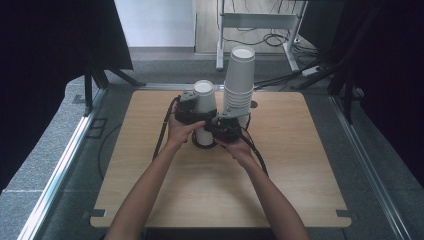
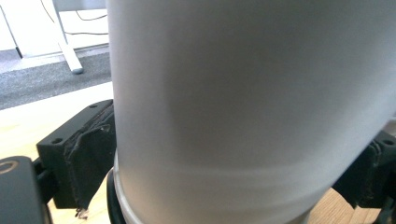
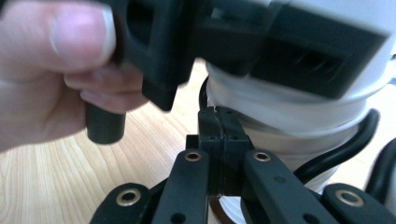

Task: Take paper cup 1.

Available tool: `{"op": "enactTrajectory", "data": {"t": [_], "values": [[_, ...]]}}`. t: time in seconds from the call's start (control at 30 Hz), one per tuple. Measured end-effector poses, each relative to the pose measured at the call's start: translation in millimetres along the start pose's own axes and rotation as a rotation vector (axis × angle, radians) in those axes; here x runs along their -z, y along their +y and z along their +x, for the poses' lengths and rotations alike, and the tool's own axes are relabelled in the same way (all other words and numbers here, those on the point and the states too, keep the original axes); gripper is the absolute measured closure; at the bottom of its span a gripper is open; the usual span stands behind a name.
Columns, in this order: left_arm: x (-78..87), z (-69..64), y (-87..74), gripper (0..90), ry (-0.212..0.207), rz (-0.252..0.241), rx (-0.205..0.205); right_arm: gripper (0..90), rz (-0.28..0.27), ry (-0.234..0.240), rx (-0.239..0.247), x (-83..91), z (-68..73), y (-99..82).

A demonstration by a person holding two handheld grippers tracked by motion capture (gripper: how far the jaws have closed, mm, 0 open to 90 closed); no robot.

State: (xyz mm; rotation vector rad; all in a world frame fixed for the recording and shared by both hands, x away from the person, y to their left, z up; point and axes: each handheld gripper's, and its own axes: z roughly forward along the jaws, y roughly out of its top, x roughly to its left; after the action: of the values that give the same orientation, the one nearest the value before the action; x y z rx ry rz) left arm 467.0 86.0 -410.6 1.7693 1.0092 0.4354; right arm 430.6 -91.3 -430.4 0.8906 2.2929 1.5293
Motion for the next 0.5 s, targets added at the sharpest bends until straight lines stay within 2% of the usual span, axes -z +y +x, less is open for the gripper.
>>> {"op": "enactTrajectory", "data": {"t": [0.2,0.37,0.5], "values": [[0.6,0.6,0.4,7.2,0.001,0.007,-0.010,90.0,0.020,0.013,0.004,-0.3,-1.8,-0.7],[0.8,0.5,0.7,7.4,0.005,0.008,-0.016,90.0,0.031,0.027,-0.014,-2.3,-2.0,-1.8],[0.9,0.5,0.8,7.6,0.009,0.007,-0.018,90.0,0.048,0.015,-0.008,-3.7,-2.5,-2.6]]}}
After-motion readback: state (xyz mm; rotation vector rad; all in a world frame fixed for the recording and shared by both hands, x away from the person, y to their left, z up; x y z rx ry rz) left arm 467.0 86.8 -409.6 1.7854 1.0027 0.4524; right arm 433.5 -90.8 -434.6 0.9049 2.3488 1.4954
